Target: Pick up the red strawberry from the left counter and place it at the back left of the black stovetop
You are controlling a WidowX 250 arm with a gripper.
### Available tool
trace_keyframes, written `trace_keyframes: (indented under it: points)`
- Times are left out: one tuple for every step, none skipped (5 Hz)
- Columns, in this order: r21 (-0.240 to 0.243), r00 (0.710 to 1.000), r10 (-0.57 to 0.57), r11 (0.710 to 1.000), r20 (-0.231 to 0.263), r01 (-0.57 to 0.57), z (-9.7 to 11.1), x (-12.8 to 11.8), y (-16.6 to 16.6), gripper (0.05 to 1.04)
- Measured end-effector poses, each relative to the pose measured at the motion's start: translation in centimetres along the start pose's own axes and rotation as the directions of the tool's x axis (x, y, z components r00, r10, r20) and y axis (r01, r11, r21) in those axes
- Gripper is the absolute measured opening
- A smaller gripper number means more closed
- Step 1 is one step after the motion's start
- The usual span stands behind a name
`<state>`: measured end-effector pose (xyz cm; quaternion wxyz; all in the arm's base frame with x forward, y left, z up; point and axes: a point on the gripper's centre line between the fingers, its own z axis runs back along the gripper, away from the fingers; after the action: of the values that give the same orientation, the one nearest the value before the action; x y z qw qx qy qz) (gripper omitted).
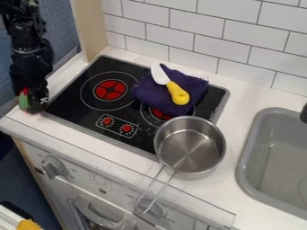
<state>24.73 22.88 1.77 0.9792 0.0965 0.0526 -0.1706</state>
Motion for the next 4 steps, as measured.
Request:
trace_keyframes:
  points:
    - [-0.005,1.0,0.006,1.0,0.008,-0.006,-0.07,0.16,-0.06,0.806]
    - [-0.009,1.0,0.009,1.0,0.01,-0.009,-0.27,0.35,0.05,0.775]
    - [-0.012,1.0,0.017,1.0,0.011,-0.017,-0.31,0.46,0.02,0.775]
    - [-0.029,1.0,0.026,0.999,0.002,-0.026,-0.04,0.32,-0.15,0.775]
